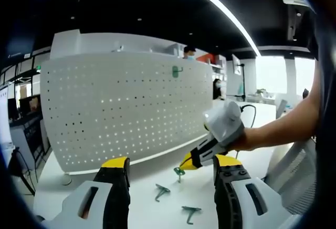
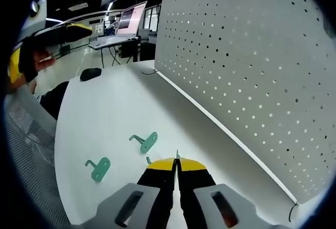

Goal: Insert the hook assembly into the mounting plate slot until the hook locks in place.

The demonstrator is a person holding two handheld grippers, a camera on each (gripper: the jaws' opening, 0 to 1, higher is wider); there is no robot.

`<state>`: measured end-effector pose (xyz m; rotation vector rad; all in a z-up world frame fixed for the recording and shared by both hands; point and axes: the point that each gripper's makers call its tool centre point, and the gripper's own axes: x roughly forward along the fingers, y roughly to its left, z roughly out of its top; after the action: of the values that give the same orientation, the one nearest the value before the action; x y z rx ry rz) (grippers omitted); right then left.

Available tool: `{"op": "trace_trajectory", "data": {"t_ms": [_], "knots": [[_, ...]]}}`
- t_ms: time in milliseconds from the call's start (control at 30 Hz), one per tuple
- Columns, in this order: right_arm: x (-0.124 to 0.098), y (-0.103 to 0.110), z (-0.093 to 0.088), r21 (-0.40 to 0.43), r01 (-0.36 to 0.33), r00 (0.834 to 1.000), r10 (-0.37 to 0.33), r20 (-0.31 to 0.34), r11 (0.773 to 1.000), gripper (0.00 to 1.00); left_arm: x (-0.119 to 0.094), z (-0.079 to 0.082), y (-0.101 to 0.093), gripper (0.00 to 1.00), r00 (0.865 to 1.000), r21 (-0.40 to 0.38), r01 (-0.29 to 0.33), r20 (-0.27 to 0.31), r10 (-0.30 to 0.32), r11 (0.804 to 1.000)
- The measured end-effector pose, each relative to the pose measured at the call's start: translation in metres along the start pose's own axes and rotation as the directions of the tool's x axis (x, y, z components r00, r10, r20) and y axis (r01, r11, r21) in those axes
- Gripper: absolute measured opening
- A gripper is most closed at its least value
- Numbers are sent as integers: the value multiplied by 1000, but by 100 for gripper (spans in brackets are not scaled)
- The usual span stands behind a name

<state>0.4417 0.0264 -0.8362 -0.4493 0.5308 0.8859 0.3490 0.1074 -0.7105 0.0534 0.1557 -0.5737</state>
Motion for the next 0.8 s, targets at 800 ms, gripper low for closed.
{"op": "trace_trajectory", "data": {"t_ms": [800], "knots": [[-36, 2, 60, 29, 12, 988, -17, 154, 1000, 0, 0, -1, 0, 64, 1000, 7, -4, -4, 4, 1000]]}}
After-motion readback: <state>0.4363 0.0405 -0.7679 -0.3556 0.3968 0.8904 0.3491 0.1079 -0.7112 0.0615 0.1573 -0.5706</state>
